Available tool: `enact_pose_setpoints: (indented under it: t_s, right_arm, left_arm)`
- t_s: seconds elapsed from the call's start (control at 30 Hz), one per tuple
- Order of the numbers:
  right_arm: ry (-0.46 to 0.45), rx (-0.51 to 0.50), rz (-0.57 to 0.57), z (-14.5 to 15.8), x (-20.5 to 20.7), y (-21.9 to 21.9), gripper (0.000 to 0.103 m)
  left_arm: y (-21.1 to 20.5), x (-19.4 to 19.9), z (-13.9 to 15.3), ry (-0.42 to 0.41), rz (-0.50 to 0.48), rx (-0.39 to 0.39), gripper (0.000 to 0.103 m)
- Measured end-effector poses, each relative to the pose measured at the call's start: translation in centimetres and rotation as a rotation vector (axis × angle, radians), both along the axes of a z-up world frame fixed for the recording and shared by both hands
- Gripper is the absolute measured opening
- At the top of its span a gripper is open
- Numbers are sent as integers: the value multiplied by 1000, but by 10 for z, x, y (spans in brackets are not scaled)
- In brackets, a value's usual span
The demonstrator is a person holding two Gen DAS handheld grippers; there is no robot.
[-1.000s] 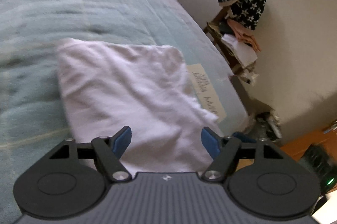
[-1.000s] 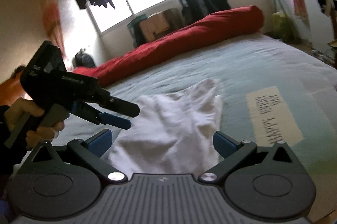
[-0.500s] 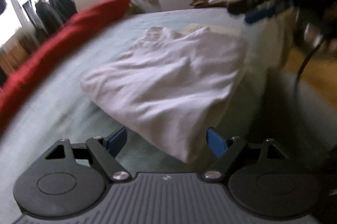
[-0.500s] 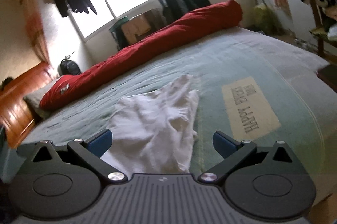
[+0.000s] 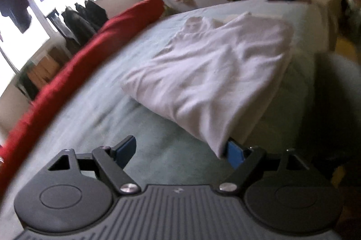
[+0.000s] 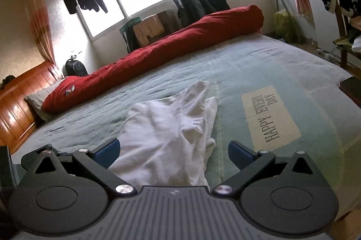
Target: Fold clothes
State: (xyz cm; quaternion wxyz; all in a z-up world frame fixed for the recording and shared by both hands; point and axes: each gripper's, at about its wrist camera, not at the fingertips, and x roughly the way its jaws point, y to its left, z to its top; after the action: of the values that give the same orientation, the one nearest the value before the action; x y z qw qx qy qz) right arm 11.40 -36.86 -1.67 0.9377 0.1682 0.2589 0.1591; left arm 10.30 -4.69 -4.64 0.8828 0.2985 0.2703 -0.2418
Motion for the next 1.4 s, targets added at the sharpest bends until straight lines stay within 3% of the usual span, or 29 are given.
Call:
enact_pose_setpoints:
  t_s: [0.1, 0.3, 0.4, 0.47, 0.57, 0.7, 0.8, 0.9, 1.1, 1.2, 1.4]
  right_arm:
    - [-26, -34, 52, 4, 4, 9, 103]
    - [-88, -70, 246, 8, 18, 37, 103]
    - [-85, -89, 355, -2, 31, 53, 103]
    - [-46, -142, 332, -14, 36, 57, 103]
    - [21, -230, 275, -32, 43, 60, 103]
    - [67, -206, 241, -46, 38, 46, 103]
    - [74, -191, 235, -47, 35, 43, 103]
    - [78, -198, 231, -46, 35, 45, 103]
    - [78, -192, 227, -47, 36, 46, 103]
    - [77, -188, 227, -48, 37, 46, 103]
    - [75, -195, 227, -48, 31, 44, 103]
  left_arm:
    - [20, 7, 20, 124, -22, -131, 84]
    - [52, 44, 70, 175, 64, -432, 83]
    - [44, 71, 77, 248, 43, -576, 83]
    - [28, 84, 71, 289, 24, -594, 83]
    - [3, 102, 49, 362, 35, -555, 83]
    - [-14, 121, 13, 429, 141, -463, 83]
    - [-13, 117, 15, 416, 155, -466, 83]
    - [-7, 109, 31, 437, 171, -498, 83]
    - [1, 80, 44, 552, 85, -667, 87]
    - [-3, 74, 33, 594, 79, -683, 87]
    - [1, 83, -10, 712, 191, -700, 87]
